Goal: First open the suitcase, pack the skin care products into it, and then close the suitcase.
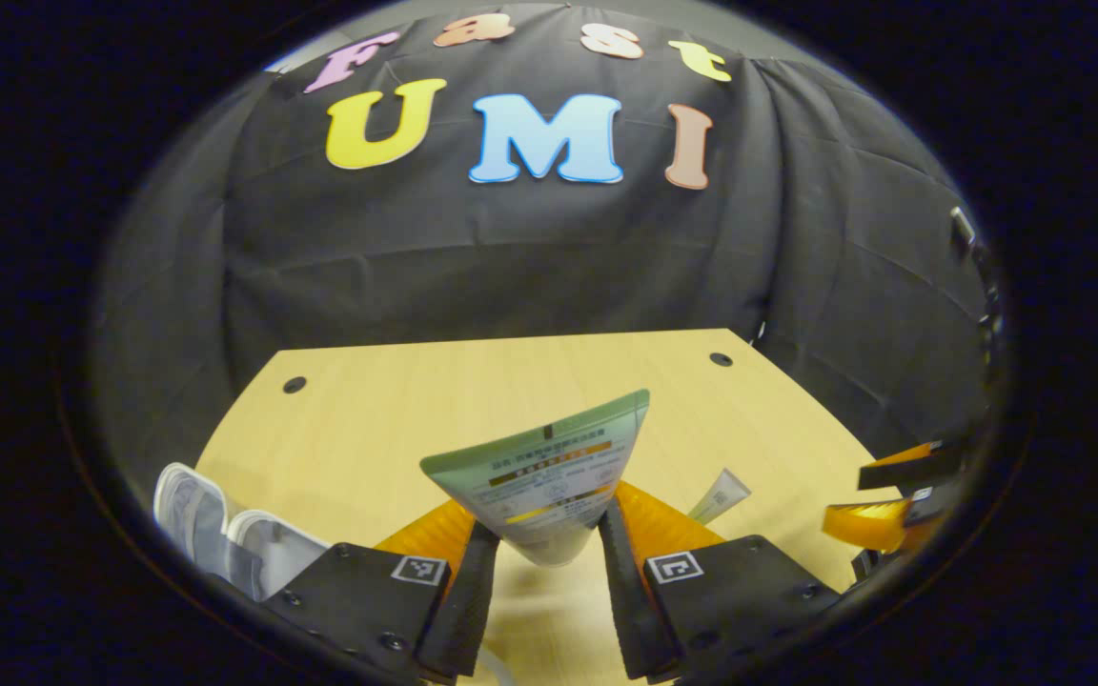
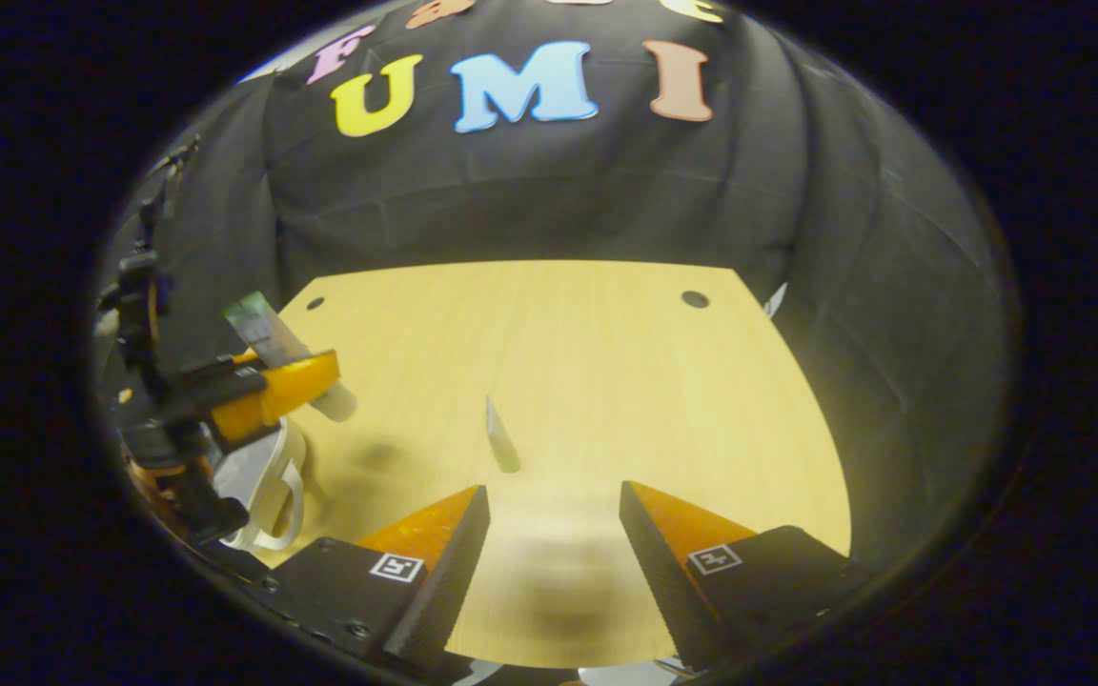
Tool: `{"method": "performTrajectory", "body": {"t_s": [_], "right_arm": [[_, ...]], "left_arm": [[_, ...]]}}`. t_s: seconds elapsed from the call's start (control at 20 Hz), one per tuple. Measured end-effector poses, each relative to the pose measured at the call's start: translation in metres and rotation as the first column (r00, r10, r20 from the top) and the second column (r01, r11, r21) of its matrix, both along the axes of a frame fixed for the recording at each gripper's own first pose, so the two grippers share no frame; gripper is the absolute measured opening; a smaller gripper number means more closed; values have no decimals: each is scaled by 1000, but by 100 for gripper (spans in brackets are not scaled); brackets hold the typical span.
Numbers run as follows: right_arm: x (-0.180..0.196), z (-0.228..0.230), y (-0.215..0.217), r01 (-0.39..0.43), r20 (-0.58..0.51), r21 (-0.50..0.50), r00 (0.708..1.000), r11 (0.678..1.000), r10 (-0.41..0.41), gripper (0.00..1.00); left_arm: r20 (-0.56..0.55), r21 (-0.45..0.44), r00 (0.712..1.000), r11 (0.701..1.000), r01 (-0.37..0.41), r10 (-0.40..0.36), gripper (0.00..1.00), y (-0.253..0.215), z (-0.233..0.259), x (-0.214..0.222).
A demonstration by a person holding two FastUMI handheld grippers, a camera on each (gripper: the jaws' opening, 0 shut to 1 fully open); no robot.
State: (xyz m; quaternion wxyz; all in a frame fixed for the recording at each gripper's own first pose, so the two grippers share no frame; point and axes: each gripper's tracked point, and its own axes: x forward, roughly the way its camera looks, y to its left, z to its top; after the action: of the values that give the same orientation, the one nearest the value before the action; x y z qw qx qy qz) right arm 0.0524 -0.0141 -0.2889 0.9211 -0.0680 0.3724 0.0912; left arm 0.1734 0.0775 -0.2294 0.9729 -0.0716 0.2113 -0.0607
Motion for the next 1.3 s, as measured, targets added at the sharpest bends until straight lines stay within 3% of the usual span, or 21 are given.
{"method": "performTrajectory", "body": {"t_s": [0.1,0.25,0.45,0.6,0.7,0.8,1.0,1.15,1.3], "right_arm": [[17,-26,14,-39,-39,-18,999,999,39,89],[41,-49,29,-73,-70,-32,995,997,71,84],[68,-78,40,-53,-110,-26,993,998,50,80],[85,-93,40,-12,-124,-14,992,1000,10,71],[92,-106,41,25,-144,9,989,1000,-24,62],[94,-110,44,68,-176,56,983,996,-58,31],[77,-93,66,108,-227,181,972,978,-66,28],[43,-64,111,52,-237,293,971,955,20,28],[-4,-42,172,-36,-279,390,948,920,155,24]], "left_arm": [[-17,5,997,997,-75,75,63,38,2,-23],[-58,14,978,980,-201,201,63,103,-8,-57],[-163,61,922,936,-347,352,64,176,-43,-117],[-237,73,883,914,-399,404,62,203,-67,-150],[-276,81,867,909,-409,415,62,210,-81,-164],[-323,89,855,912,-400,406,62,214,-95,-173],[-437,94,825,931,-353,357,63,217,-135,-184],[-519,128,799,952,-278,303,62,224,-153,-189],[-568,180,773,959,-219,283,65,240,-161,-188]]}}
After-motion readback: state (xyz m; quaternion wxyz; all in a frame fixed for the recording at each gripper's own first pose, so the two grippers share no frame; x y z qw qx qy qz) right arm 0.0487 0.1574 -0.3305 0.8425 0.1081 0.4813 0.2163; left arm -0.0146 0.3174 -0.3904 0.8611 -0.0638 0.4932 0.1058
